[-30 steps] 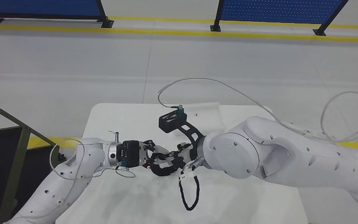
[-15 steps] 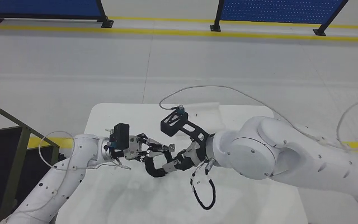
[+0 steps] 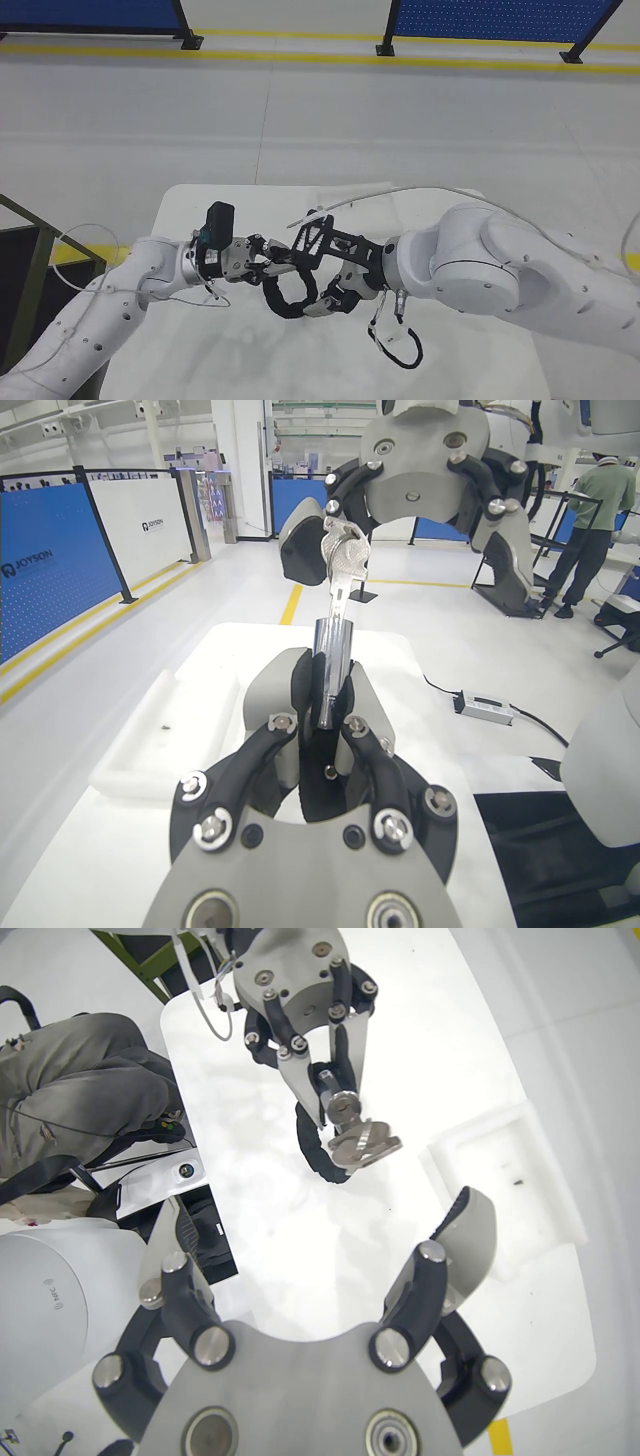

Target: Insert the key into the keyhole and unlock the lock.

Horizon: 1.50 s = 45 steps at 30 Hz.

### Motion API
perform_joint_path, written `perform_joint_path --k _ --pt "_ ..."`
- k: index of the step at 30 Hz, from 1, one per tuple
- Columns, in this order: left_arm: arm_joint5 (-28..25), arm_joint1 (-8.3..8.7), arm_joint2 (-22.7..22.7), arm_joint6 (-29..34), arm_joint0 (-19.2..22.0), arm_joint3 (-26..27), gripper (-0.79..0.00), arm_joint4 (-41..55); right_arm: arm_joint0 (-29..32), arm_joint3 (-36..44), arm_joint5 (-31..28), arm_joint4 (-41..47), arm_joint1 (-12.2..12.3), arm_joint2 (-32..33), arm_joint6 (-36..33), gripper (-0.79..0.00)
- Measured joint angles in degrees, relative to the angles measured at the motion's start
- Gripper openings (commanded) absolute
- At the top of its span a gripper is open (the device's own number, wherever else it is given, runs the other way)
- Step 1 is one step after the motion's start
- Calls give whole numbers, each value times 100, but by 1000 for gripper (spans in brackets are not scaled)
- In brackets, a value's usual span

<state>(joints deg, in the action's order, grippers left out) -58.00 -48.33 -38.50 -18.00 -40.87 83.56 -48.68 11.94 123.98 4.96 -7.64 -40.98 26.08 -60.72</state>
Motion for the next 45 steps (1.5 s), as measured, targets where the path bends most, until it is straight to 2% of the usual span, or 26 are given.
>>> perform_joint_path --k 6,14,17,24,30,36,45 --pt "0 106 335 505 300 -23 -785 654 -3 1 83 -3 -2 -4 -4 0" --pt "0 109 749 759 632 -334 -785 1136 5 1 72 -9 -1 -5 5 0" --pt "0 86 927 821 761 -381 -785 1279 101 -77 -277 -172 4 39 162 0" --pt "0 38 1254 806 1019 -498 -785 1471 200 -267 -1664 -914 96 357 369 0" --pt "0 7 1408 624 1144 -601 -785 1453 283 -70 -2584 -1523 150 512 238 0" --pt "0 -34 1553 430 1209 -632 -785 1354 261 -62 -2942 -1728 43 423 111 0" --pt "0 -103 1770 226 1331 -674 -785 1225 172 -302 -3108 -1967 -236 184 227 0"
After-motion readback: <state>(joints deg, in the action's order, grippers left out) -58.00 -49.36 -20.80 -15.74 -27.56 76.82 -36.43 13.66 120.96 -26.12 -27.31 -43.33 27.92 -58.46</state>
